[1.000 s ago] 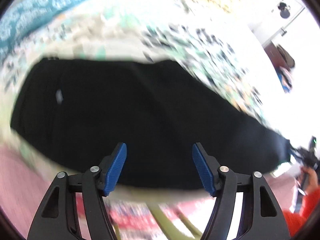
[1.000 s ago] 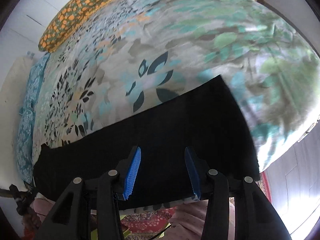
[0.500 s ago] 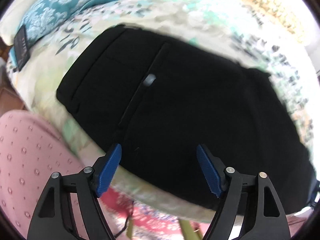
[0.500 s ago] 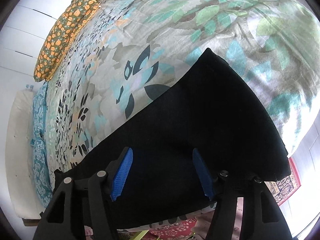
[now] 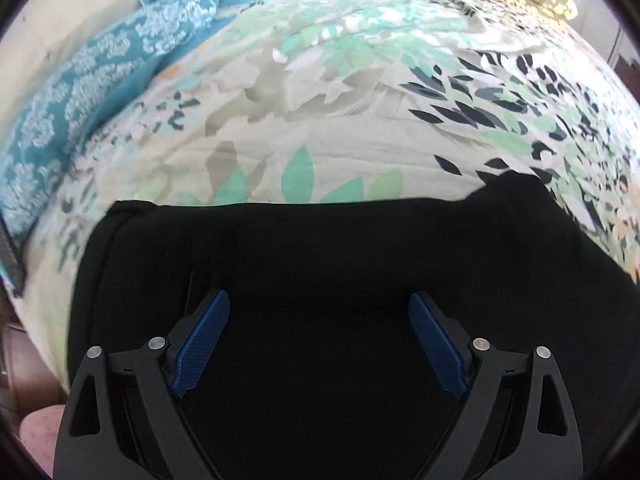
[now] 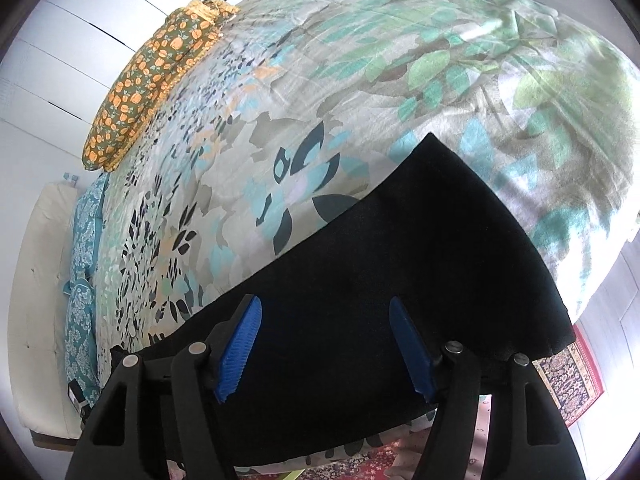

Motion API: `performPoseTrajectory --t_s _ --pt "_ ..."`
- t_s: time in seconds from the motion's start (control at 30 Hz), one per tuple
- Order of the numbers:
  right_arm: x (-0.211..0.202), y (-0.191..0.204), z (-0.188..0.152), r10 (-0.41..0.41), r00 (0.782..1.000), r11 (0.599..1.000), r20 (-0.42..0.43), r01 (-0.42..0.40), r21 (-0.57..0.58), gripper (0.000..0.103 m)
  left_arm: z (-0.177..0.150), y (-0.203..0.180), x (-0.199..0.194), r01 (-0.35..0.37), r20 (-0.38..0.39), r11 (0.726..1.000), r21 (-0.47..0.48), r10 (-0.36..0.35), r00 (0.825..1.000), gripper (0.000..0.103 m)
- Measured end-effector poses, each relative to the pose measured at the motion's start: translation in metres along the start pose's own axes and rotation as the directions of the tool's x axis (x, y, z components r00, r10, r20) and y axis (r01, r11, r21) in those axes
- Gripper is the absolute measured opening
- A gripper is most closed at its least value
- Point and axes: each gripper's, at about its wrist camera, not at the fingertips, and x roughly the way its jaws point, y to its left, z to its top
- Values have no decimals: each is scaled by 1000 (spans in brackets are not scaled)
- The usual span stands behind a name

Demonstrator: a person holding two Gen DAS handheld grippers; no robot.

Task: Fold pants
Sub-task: 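Open both tools and release the folded trousers onto the bed, then grasp the folded edge of the black trousers with the right tool and lift it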

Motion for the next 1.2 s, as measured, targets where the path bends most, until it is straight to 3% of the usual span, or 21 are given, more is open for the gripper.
performPoseTrajectory --t_s 0.1,0.23,0.3,0.5,0.57,0.67,0.77,0.8,0.87,0.97,1.07,1.2 --pt "-11 -2 0 42 996 999 73 -44 21 67 -9 -8 -26 150 59 988 35 -152 987 92" --pt "-18 1 3 93 989 995 117 -97 26 67 -5 -44 -36 350 25 929 120 -355 934 92" --pt "-18 3 3 101 989 995 112 -103 17 67 6 -58 -28 385 10 914 124 -390 921 92" --pt "-24 -5 2 138 983 989 121 -144 35 67 27 -78 10 310 -70 949 50 -306 949 92" --pt "-26 -13 2 166 976 982 142 -177 65 67 32 -76 15 293 -55 956 20 -292 955 95" --pt "-39 -27 3 212 953 963 216 -241 120 67 34 -81 14 219 -41 975 30 -218 975 97" --pt "-61 -47 11 231 921 943 314 -292 162 67 32 -79 15 208 -35 978 24 -207 978 96" --pt "-65 -53 18 220 925 947 309 -279 162 67 32 -79 12 206 -36 978 31 -204 978 96" --pt "-68 -58 37 132 958 981 255 -163 105 67 29 -77 4 199 -44 979 50 -197 979 94" --pt "-54 -61 59 64 995 997 81 -60 -51 67 22 -70 -14 195 -8 977 87 -195 981 94" --pt "-34 -58 62 35 997 981 -68 -47 -186 67 6 -58 -35 229 19 968 102 -232 973 94" --pt "-9 -56 62 -35 988 960 -153 -10 -280 67 -17 -49 -50 256 14 961 104 -258 966 94"
